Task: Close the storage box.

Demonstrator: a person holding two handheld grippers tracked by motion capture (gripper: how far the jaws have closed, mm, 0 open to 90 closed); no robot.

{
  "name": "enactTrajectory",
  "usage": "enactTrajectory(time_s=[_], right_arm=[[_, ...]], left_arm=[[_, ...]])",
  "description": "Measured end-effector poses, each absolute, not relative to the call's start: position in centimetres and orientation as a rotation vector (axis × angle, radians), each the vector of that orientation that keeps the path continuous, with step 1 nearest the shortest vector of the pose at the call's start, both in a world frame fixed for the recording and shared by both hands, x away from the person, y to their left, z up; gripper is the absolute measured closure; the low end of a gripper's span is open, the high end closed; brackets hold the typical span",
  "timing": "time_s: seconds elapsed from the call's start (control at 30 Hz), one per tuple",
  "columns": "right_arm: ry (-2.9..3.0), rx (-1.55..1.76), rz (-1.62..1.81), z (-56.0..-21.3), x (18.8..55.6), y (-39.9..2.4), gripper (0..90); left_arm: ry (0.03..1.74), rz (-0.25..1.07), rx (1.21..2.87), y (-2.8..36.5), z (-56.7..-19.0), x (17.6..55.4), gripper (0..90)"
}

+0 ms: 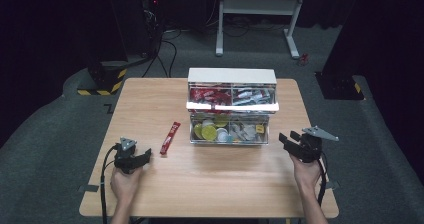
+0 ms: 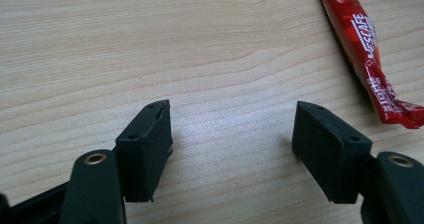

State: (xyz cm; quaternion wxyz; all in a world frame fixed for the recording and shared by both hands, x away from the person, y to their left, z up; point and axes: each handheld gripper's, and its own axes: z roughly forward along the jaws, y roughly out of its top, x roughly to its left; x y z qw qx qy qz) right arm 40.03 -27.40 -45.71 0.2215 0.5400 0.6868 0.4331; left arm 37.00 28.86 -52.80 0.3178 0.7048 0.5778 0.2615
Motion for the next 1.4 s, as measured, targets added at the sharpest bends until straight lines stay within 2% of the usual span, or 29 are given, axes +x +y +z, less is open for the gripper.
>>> enactTrajectory(time_s=[1.4], right_arm=[[2.000,1.491,0.905,-51.4,43.4,-25.4,45.0]], left_arm=[[1.519,0.685,1.856,28.8,-52.8,37.0,32.3]])
